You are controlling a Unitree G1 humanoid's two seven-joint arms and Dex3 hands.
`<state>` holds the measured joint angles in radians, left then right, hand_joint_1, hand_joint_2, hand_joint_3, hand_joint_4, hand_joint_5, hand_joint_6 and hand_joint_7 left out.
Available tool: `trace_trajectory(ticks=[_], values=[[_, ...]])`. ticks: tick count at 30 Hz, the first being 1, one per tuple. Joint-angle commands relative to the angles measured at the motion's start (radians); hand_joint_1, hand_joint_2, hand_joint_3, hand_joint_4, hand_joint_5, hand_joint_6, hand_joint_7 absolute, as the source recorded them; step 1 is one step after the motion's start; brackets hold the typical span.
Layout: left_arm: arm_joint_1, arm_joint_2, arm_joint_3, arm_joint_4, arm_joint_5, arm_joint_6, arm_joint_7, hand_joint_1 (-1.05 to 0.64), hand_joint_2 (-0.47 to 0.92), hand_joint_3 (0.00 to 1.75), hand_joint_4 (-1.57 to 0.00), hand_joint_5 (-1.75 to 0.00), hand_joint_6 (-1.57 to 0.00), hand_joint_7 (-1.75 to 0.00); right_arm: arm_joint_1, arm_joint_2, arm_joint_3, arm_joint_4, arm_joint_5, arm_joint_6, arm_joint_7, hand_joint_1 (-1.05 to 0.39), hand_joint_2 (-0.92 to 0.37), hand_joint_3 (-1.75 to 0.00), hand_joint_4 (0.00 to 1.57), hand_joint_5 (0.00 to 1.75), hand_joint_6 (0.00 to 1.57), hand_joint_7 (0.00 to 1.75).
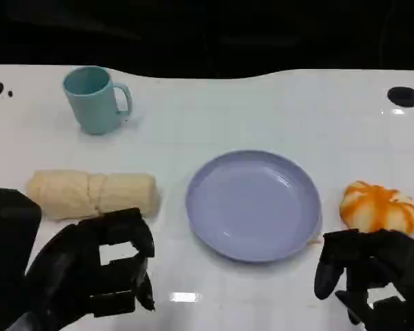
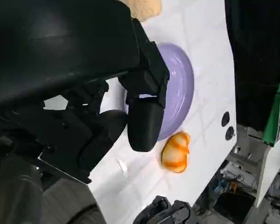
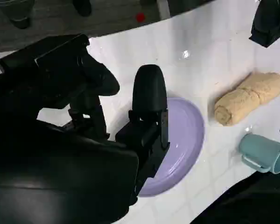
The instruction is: Grasp the towel on the left side of the plate with the left hand and place it into the plate.
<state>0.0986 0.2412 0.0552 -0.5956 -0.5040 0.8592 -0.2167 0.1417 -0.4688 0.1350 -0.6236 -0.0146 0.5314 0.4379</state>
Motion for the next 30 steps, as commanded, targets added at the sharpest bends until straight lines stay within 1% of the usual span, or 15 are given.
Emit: trace_trajectory(ticks=[1, 6, 14, 17, 21, 22, 23, 24, 25, 26, 27, 28, 29, 30], values=[[0.003, 0.011, -0.002, 0.006, 0.015, -0.02, 0.001, -0.06, 0.53, 1.3, -0.85, -1.75, -0.75, -1.67, 0.003, -0.007, -0.01, 0.0, -0.002, -0.015, -0.001, 0.08, -0.6, -1.07, 0.71, 1.71, 0.68, 1.43], [-0.009, 0.016, 0.006, 0.007, 0.013, -0.013, 0.006, -0.06, 0.53, 1.31, -0.84, -1.75, -0.75, -1.69, -0.012, -0.004, -0.006, -0.01, 0.0, 0.018, -0.002, 0.06, -0.61, -1.04, 0.69, 1.72, 0.67, 1.45], [-0.024, 0.019, 0.0, 0.008, 0.037, -0.008, 0.025, -0.04, 0.52, 1.32, -0.86, -1.75, -0.78, -1.67, -0.021, 0.0, -0.004, -0.006, 0.0, 0.025, -0.005, 0.05, -0.6, -1.05, 0.69, 1.67, 0.67, 1.44], [-0.024, 0.017, -0.002, 0.004, 0.053, -0.004, 0.034, -0.04, 0.51, 1.32, -0.86, -1.75, -0.79, -1.64, -0.021, 0.0, -0.004, -0.002, -0.002, 0.018, -0.007, 0.04, -0.59, -1.06, 0.7, 1.66, 0.68, 1.44], [-0.022, 0.01, 0.002, 0.011, 0.067, -0.032, 0.024, -0.04, 0.5, 1.31, -0.79, -1.73, -0.76, -1.55, -0.023, -0.001, -0.003, -0.001, -0.004, 0.012, -0.006, 0.05, -0.59, -1.07, 0.7, 1.64, 0.68, 1.42], [-0.019, 0.006, 0.002, 0.016, 0.075, -0.06, 0.017, -0.03, 0.51, 1.3, -0.77, -1.7, -0.75, -1.48, -0.025, -0.002, -0.002, 0.001, -0.005, 0.01, -0.006, 0.05, -0.59, -1.07, 0.7, 1.64, 0.68, 1.42], [-0.016, 0.004, 0.001, 0.016, 0.087, -0.082, 0.017, -0.04, 0.5, 1.29, -0.75, -1.63, -0.72, -1.35, -0.027, -0.003, -0.001, 0.002, -0.008, 0.009, -0.006, 0.05, -0.59, -1.07, 0.7, 1.65, 0.68, 1.42], [-0.014, 0.003, -0.001, 0.016, 0.095, -0.098, 0.017, -0.06, 0.48, 1.27, -0.73, -1.54, -0.69, -1.16, -0.028, -0.004, 0.0, 0.002, -0.009, 0.008, -0.006, 0.05, -0.59, -1.06, 0.71, 1.65, 0.68, 1.43], [-0.013, 0.008, -0.006, 0.013, 0.109, -0.115, 0.018, -0.07, 0.48, 1.26, -0.72, -1.5, -0.69, -1.08, -0.029, -0.004, 0.0, 0.003, -0.011, 0.007, -0.007, 0.05, -0.59, -1.06, 0.71, 1.66, 0.68, 1.43], [-0.012, 0.029, -0.022, 0.013, 0.148, -0.16, 0.012, -0.08, 0.5, 1.2, -0.7, -1.43, -0.68, -0.97, -0.028, -0.001, -0.001, 0.004, -0.008, 0.008, -0.008, 0.05, -0.59, -1.06, 0.71, 1.66, 0.68, 1.43], [-0.013, 0.053, -0.039, 0.015, 0.19, -0.209, 0.002, -0.14, 0.58, 0.98, -0.61, -1.27, -0.64, -0.75, -0.028, 0.003, -0.004, 0.007, -0.004, 0.007, -0.008, 0.05, -0.59, -1.06, 0.71, 1.66, 0.68, 1.44], [-0.014, 0.071, -0.05, 0.017, 0.222, -0.243, -0.005, -0.17, 0.66, 0.82, -0.58, -1.17, -0.64, -0.61, -0.029, 0.005, -0.004, 0.009, -0.002, 0.006, -0.009, 0.05, -0.59, -1.06, 0.71, 1.66, 0.67, 1.44], [-0.017, 0.094, -0.063, 0.023, 0.259, -0.284, -0.015, -0.19, 0.71, 0.71, -0.56, -1.11, -0.65, -0.51, -0.03, 0.005, -0.003, 0.008, -0.003, 0.01, -0.01, 0.05, -0.59, -1.06, 0.71, 1.66, 0.67, 1.44], [-0.021, 0.11, -0.07, 0.032, 0.285, -0.318, -0.025, -0.21, 0.79, 0.53, -0.51, -0.99, -0.64, -0.37, -0.031, 0.005, -0.003, 0.008, -0.003, 0.012, -0.01, 0.05, -0.6, -1.06, 0.71, 1.66, 0.67, 1.44]])
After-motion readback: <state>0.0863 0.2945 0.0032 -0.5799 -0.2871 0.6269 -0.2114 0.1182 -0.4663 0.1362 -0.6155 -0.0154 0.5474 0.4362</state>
